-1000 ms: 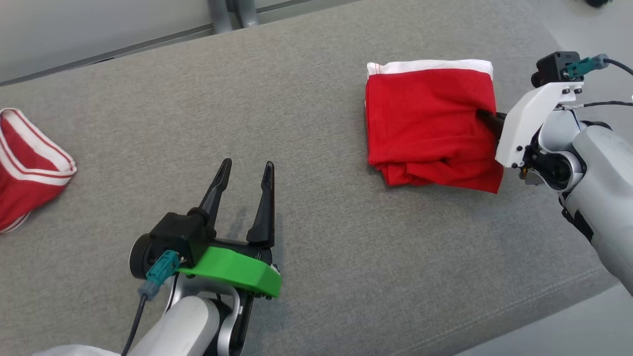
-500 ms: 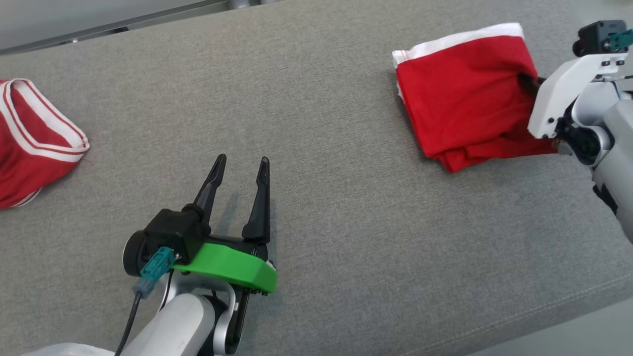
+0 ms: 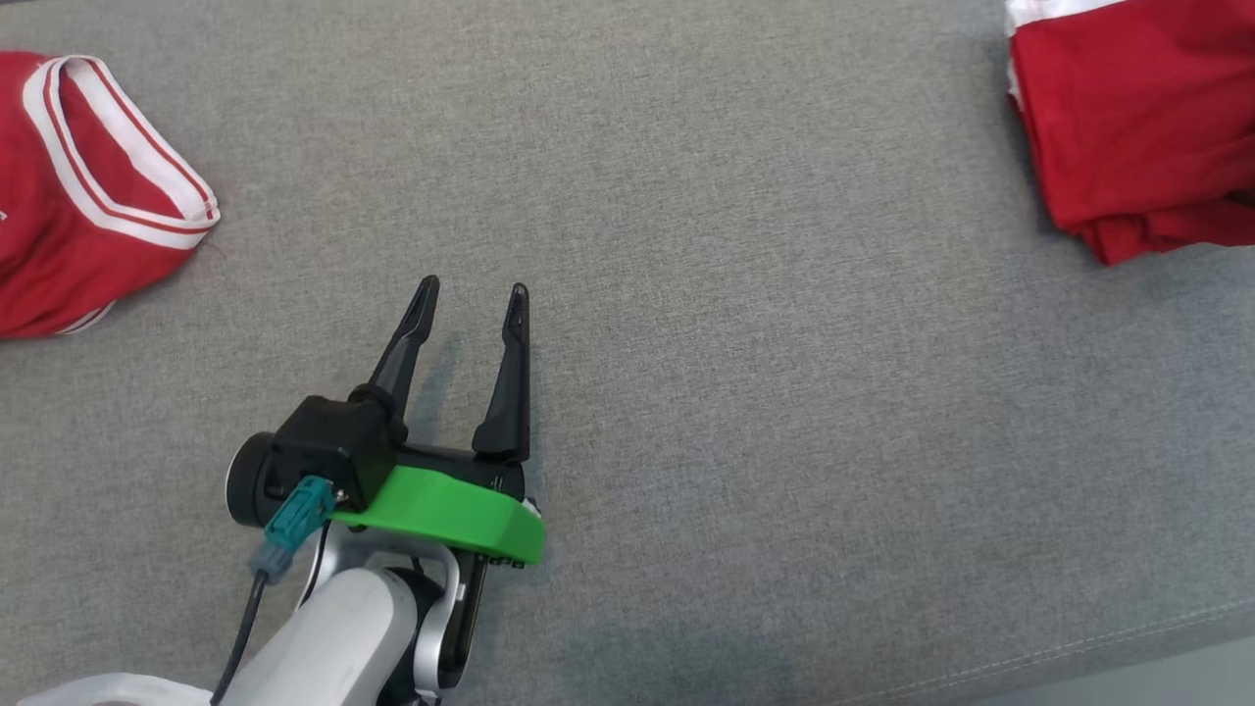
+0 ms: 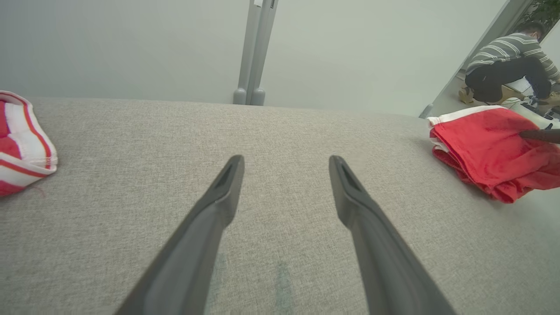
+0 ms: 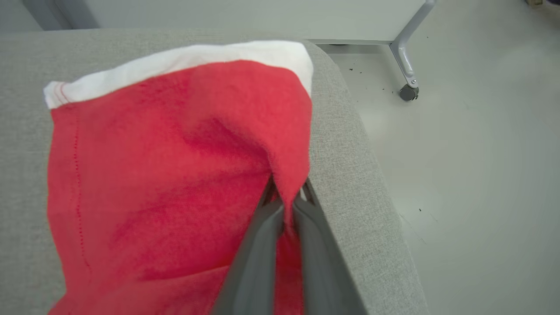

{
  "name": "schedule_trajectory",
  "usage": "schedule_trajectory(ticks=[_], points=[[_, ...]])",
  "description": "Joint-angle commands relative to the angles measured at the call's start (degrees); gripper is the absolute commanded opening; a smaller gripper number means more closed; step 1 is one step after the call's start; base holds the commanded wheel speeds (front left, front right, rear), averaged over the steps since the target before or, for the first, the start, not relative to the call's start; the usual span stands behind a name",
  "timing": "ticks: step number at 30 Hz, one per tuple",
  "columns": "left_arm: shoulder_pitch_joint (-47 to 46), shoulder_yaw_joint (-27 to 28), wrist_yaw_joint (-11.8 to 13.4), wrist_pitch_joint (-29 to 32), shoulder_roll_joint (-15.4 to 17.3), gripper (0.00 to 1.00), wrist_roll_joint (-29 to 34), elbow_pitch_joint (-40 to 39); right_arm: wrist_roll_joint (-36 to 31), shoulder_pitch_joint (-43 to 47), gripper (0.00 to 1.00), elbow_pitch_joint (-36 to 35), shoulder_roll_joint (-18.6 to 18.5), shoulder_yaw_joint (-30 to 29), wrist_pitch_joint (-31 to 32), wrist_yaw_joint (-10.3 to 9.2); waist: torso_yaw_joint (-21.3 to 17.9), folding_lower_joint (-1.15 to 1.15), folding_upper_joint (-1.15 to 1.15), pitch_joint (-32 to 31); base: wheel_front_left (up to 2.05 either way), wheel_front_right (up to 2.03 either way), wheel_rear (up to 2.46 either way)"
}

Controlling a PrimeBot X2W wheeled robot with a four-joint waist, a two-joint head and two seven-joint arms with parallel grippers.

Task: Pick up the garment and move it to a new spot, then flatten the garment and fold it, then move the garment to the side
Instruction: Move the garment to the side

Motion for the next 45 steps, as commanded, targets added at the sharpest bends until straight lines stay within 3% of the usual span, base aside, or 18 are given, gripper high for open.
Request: schedule_trajectory(ticks=[1, 7, 8, 9, 10, 11, 25, 32, 45], points=[[-1.15, 0.07, 0.34, 0.16, 0.48, 1.00, 0.57, -0.32, -0.69, -0.85, 0.00, 0.68, -0.64, 0.10, -0.78, -0.02, 1.33, 0.00, 0.31, 1.67, 0.00, 0.00, 0.00], [-1.04, 0.29, 0.95, 0.66, 1.44, 1.00, 0.95, -1.29, -3.26, -2.27, 0.00, 3.78, -0.10, -0.08, -5.21, -0.02, 1.66, 0.00, 0.31, 2.99, 0.00, 0.00, 0.00], [-1.02, 0.32, 0.98, 0.78, 1.54, 1.00, 1.01, -1.47, -3.84, -2.27, 0.29, 4.23, 0.02, -0.10, -5.92, -0.02, 1.66, 0.00, 0.31, 3.14, 0.00, 0.00, 0.00], [-1.03, 0.34, 1.08, 0.87, 1.66, 1.00, 1.06, -1.60, -4.47, -2.33, 0.44, 4.51, 0.22, -0.05, -6.65, -0.02, 1.63, 0.00, 0.31, 3.27, 0.00, 0.00, 0.00], [-1.06, 0.34, 1.21, 0.97, 1.78, 1.00, 1.09, -1.73, -5.13, -2.50, 0.90, 4.74, 0.31, 0.00, -7.60, -0.02, 1.59, 0.00, 0.31, 3.40, 0.00, 0.00, 0.00], [-1.10, 0.34, 1.30, 1.07, 1.90, 1.00, 1.14, -1.84, -5.99, -2.66, 1.00, 4.92, 0.36, 0.07, -8.41, -0.02, 1.53, 0.00, 0.31, 3.53, 0.00, 0.00, 0.00], [-1.37, 0.15, 1.32, 1.31, 2.37, 1.00, 0.64, -1.68, -11.38, 0.14, 1.00, 5.33, 0.91, -4.62, -12.45, -0.02, 0.52, 0.00, 0.31, 2.82, 0.00, 0.00, 0.00], [-0.52, 0.62, 0.99, 0.42, 2.13, 1.00, -0.08, -0.47, -14.11, -0.16, 1.00, 5.31, 3.13, -3.19, -14.86, -0.02, -0.10, 0.00, 0.31, -0.25, 0.00, 0.00, 0.00], [2.67, 2.90, -0.46, -3.17, 0.56, 1.00, -3.95, 5.94, -13.82, 3.83, 1.00, -3.47, 6.94, 0.59, -19.67, -0.02, 0.96, 0.00, 0.31, -12.99, 0.00, 0.00, 0.00]])
